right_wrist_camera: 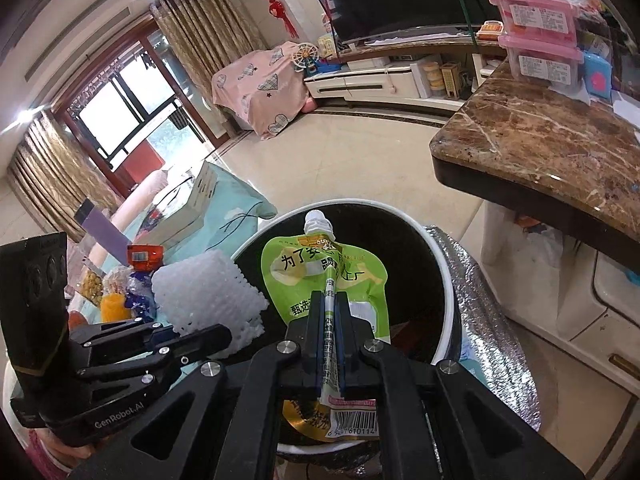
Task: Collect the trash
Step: 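Carry the pouch and white foam netting over the bin and release both, then withdraw both open grippers from the bin back over the table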
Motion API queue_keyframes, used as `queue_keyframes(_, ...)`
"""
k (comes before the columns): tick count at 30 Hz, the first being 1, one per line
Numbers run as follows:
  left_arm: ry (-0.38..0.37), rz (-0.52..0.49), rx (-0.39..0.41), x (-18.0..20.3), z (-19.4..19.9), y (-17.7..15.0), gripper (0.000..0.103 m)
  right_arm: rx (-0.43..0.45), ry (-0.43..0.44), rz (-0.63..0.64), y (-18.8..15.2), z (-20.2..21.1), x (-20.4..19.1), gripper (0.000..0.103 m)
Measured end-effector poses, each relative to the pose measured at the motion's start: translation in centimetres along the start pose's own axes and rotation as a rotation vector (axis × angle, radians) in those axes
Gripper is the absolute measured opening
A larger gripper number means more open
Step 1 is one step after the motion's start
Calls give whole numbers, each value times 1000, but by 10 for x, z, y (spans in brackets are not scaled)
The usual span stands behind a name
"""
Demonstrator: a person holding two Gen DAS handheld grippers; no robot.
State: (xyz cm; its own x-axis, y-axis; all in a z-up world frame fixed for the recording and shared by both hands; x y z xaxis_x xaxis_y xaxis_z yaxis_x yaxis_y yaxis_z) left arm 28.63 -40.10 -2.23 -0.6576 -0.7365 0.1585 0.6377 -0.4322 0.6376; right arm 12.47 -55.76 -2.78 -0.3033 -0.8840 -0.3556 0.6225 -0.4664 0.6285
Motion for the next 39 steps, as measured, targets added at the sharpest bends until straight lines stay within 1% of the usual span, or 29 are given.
queue_keyframes(2,2,3,-3,1,-1,0,29,0,-8,9,0,-1,-1,10)
queue_keyframes(4,9,7,1,0,0,0,44,-6,-6,2,0,-2,-1,10)
queue_keyframes(7,2,9,6,-1,4,-4,45,-1,-14,-5,-2,0,1,13)
queue_keyframes(9,-1,15,10,-3,7,-7,45,6,-10,-16,-2,1,3,19)
queue_keyframes(11,1,24,19,-5,12,-11,45,16,-6,-25,-3,5,5,29)
queue_keyframes(15,-1,61,41,-14,26,-26,47,40,1,-31,-6,12,1,38)
queue_keyframes(16,2,79,47,-19,31,-33,48,44,2,-30,-6,13,-1,42)
queue_keyframes(17,3,92,50,-22,34,-38,48,52,6,-31,-8,16,-4,53)
queue_keyframes(18,4,105,53,-26,38,-43,48,58,9,-31,-9,18,-6,59)
queue_keyframes(19,9,126,58,-32,43,-51,48,66,13,-33,-11,21,-10,72)
queue_keyframes(20,17,142,66,-36,48,-56,48,71,15,-35,-12,22,-13,82)
queue_keyframes(21,24,155,74,-40,52,-62,48,77,20,-35,-15,24,-18,85)
queue_keyframes(26,63,235,107,-63,81,-95,48,72,40,-22,-22,25,-39,86)
queue_keyframes(31,107,295,133,-83,112,-126,51,48,83,-2,-35,18,-66,87)
queue_keyframes(39,178,411,172,-115,160,-177,54,-6,155,92,-63,4,-119,87)
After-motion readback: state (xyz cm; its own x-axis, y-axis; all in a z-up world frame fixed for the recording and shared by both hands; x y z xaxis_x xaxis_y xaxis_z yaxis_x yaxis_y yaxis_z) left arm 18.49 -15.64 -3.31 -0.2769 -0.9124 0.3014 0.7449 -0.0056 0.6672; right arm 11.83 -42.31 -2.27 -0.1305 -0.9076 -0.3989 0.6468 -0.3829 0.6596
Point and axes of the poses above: each gripper's, at about its wrist camera, not at the fingertips, and z roughly against the way its jaws point, x to its right, y to its top, the point moved 1 cm from there along -z, roughly the way its jaws point, and after that the axes turned 5 degrees about x, right-handed, at the moved point
